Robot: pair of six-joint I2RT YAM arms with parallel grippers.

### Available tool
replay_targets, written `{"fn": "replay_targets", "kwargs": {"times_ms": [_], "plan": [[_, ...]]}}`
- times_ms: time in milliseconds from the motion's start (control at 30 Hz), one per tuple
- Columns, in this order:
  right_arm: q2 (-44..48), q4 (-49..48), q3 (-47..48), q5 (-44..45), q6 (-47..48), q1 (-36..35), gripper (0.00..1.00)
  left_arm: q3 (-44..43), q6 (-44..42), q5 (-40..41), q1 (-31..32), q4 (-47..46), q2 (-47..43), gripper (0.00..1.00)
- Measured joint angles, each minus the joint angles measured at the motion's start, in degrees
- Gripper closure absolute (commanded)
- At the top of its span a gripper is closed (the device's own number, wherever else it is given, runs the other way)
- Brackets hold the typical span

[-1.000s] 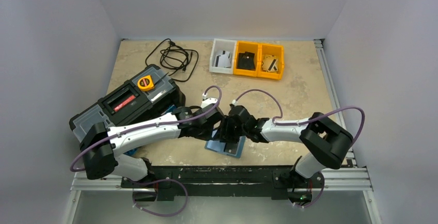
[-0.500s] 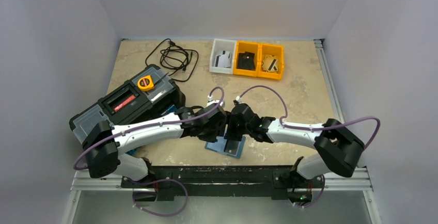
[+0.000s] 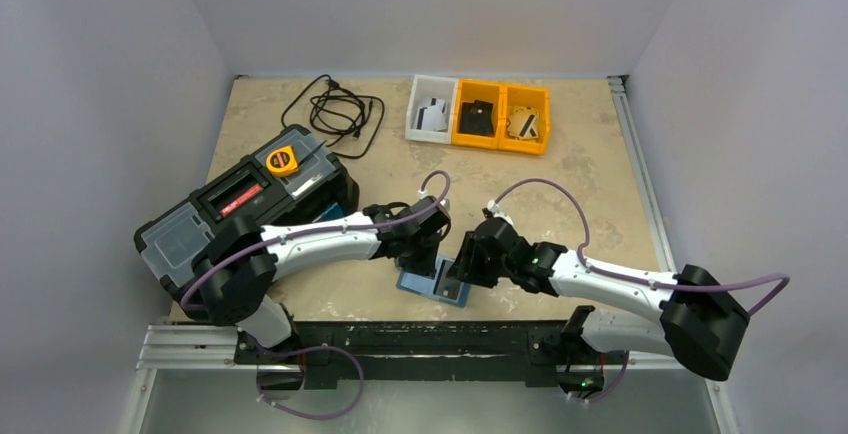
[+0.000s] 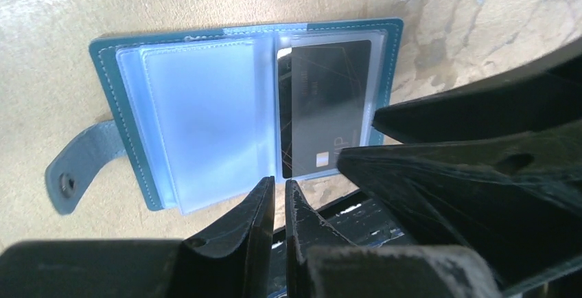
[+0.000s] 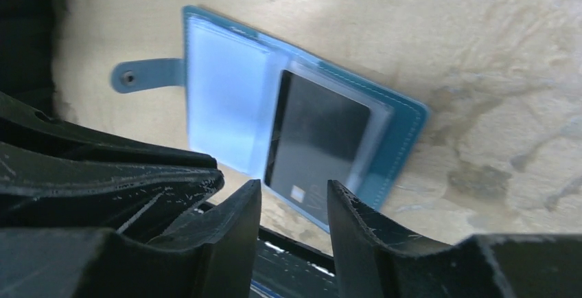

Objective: Take the credit cards out of the card holder
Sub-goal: Remove the credit card from the card holder.

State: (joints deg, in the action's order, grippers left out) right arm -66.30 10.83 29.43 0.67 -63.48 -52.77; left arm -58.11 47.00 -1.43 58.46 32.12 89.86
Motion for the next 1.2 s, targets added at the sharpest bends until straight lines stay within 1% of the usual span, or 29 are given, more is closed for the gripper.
{"fn": "replay_targets", "kwargs": {"times_ms": [133,300,400,500,633,700,800,867,1000,1200], "plan": [[-0.1,2.1,-0.6,1.4,0.0,0.0,0.67,0.0,0.0,-1.4,-0.7,-1.5,2.7,0.90],[-0.9,2.3,-0.6,1.8,0.0,0.0,0.73,0.0,0.1,-2.8,-1.7,-3.2,4.2,0.90],[-2.4,2.4,-0.6,2.1,0.1,0.0,0.74,0.0,0.2,-3.4,-2.2,-4.1,5.2,0.90],[-3.4,2.7,-0.6,2.8,0.3,0.0,0.72,0.0,0.3,-4.1,-2.6,-4.7,6.3,0.89],[-3.7,3.5,-0.6,3.1,0.4,0.0,0.73,0.0,0.4,-4.8,-2.7,-5.2,6.7,0.87],[-3.8,3.5,-0.6,3.3,0.5,0.0,0.76,0.0,0.4,-5.3,-2.9,-5.8,6.9,0.87],[-4.6,3.4,-0.6,3.3,0.6,0.0,0.84,0.0,0.4,-6.0,-3.1,-6.7,7.2,0.86],[-5.2,3.3,-0.5,3.2,0.7,0.0,0.87,0.0,0.5,-6.4,-3.2,-7.4,7.6,0.86],[-5.8,2.7,-0.4,3.2,0.9,0.0,0.91,0.1,0.5,-6.7,-3.4,-7.6,8.2,0.85],[-6.3,1.8,-0.4,3.2,1.0,0.2,0.96,0.1,0.4,-5.0,-3.5,-6.3,8.5,0.80]]}}
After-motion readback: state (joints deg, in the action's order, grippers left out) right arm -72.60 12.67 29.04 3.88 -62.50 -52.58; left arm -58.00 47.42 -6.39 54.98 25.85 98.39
